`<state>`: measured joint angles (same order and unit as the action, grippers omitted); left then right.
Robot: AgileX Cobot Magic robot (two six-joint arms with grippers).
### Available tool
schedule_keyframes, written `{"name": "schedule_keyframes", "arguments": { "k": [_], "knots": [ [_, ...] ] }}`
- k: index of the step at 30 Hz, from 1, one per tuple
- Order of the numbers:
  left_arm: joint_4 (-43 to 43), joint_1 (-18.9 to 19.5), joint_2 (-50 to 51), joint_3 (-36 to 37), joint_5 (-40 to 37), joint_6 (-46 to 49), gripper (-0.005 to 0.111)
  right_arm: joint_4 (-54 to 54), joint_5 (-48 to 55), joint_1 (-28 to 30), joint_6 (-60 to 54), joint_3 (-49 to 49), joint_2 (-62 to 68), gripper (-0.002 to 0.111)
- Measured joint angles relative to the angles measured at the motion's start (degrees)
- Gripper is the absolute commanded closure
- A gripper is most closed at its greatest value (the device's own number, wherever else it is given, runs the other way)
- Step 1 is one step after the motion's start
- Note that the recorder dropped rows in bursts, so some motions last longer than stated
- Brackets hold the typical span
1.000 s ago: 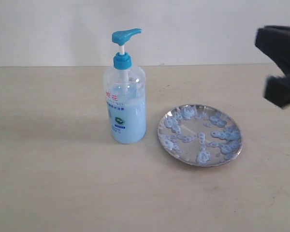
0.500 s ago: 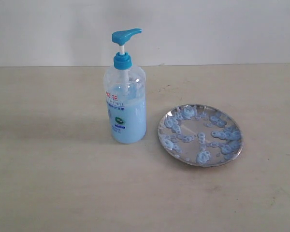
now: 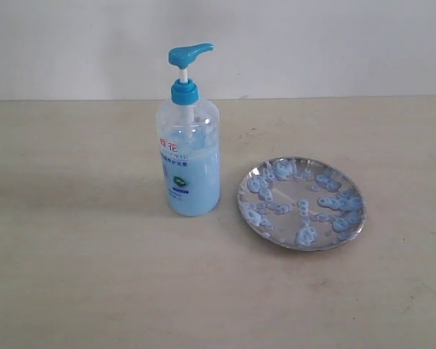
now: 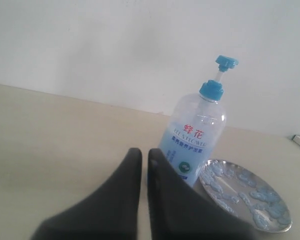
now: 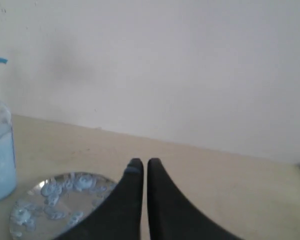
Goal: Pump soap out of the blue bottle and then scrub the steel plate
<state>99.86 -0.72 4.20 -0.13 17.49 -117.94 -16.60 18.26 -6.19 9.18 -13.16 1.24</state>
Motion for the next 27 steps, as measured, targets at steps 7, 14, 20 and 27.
{"name": "schedule_keyframes", "arguments": {
  "k": [7,14,20,27],
  "knots": [
    [0.00,0.00,0.00,0.00,0.31,0.00,0.103,4.49,0.07,0.13,-1.82,3.13,3.62,0.108],
    [0.00,0.00,0.00,0.00,0.42,0.00,0.103,13.27,-5.91,0.23,-7.48,12.79,2.99,0.108],
    [0.00,0.00,0.00,0.00,0.42,0.00,0.103,14.09,-0.73,2.21,-6.19,12.94,-0.77,0.108],
    [0.00,0.00,-0.63,0.00,0.42,0.00,0.103,14.09,0.48,2.80,-5.74,13.16,-0.87,0.108]
  ]
}}
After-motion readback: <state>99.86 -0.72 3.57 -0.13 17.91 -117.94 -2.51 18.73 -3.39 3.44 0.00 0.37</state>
